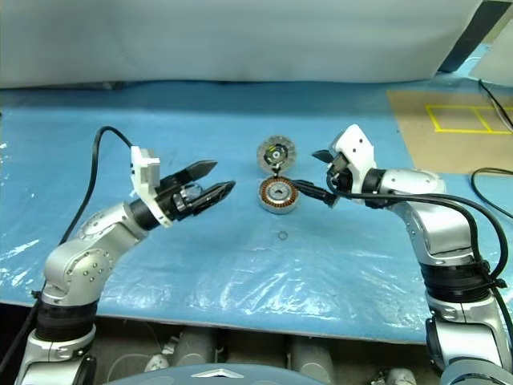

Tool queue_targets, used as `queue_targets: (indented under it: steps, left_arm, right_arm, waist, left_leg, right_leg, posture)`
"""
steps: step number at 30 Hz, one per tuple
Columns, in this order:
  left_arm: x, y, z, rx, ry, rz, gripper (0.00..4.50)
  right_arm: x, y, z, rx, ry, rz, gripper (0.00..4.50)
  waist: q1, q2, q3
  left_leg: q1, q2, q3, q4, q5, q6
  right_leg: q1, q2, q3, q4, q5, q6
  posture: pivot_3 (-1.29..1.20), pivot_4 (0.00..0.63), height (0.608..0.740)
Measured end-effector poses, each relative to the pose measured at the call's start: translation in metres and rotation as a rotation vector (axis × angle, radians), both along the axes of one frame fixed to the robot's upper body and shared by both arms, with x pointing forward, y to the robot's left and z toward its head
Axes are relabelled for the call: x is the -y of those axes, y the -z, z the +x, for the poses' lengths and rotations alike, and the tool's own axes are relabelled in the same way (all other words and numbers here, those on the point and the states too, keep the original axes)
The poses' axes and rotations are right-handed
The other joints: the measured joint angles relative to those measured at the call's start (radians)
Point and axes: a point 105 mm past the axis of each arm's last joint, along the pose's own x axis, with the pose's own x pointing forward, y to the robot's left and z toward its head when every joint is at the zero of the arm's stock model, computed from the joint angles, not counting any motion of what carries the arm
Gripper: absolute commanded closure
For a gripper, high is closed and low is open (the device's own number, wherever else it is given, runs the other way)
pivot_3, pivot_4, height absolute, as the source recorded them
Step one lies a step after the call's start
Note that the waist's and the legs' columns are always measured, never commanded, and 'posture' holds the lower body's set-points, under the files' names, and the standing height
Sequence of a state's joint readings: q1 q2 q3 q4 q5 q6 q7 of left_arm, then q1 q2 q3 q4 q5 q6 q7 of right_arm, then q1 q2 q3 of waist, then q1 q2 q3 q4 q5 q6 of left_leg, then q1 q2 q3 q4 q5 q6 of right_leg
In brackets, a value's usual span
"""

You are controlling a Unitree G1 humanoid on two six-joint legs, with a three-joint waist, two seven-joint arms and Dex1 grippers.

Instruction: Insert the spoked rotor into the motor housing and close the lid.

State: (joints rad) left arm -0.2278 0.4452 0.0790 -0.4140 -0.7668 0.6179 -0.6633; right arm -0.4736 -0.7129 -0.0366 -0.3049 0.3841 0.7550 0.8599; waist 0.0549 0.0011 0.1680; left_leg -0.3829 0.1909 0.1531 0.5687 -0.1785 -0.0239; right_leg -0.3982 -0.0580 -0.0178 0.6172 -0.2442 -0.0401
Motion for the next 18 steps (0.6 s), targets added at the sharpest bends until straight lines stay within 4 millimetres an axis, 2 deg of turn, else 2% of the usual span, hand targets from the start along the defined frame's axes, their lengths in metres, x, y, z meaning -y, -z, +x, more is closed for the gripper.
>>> queue_targets:
  steps: [4, 10, 15, 18]
  left_arm:
    - [-0.004, 0.003, -0.005, -0.017, 0.056, 0.05, 0.04]
    - [0.001, 0.0, -0.008, -0.021, 0.178, 0.123, 0.04]
    - [-0.005, 0.017, -0.015, -0.085, 0.277, 0.245, 0.04]
    - [-0.017, 0.029, -0.014, -0.108, 0.296, 0.333, 0.04]
  right_arm:
    - [-0.001, 0.002, -0.009, -0.027, -0.032, -0.013, 0.0]
    - [-0.007, 0.009, -0.026, -0.077, -0.113, -0.013, 0.0]
    - [-0.004, 0.027, -0.038, -0.131, -0.161, -0.081, 0.0]
    - [-0.005, 0.039, -0.041, -0.135, -0.192, -0.152, 0.0]
  waist:
    - [0.003, 0.0, 0.0]
    - [0.016, 0.0, 0.0]
    - [0.016, 0.0, 0.0]
    - [0.014, 0.0, 0.0]
  left_leg:
    - [0.0, 0.0, 0.0, 0.0, 0.0, 0.0]
    - [0.0, 0.0, 0.0, 0.0, 0.0, 0.0]
    - [0.0, 0.0, 0.0, -0.001, 0.0, 0.0]
    - [0.001, 0.0, 0.0, -0.002, 0.0, 0.0]
  right_leg:
    - [0.0, 0.0, 0.0, 0.0, 0.0, 0.0]
    - [0.0, 0.0, 0.0, 0.0, 0.0, 0.0]
    - [0.0, 0.0, 0.0, -0.001, 0.0, 0.0]
    - [0.0, 0.0, 0.0, -0.001, 0.0, 0.0]
  posture:
    - [0.0, 0.15, 0.74]
    - [0.0, 0.15, 0.74]
    - [0.0, 0.15, 0.74]
    - [0.0, 0.15, 0.74]
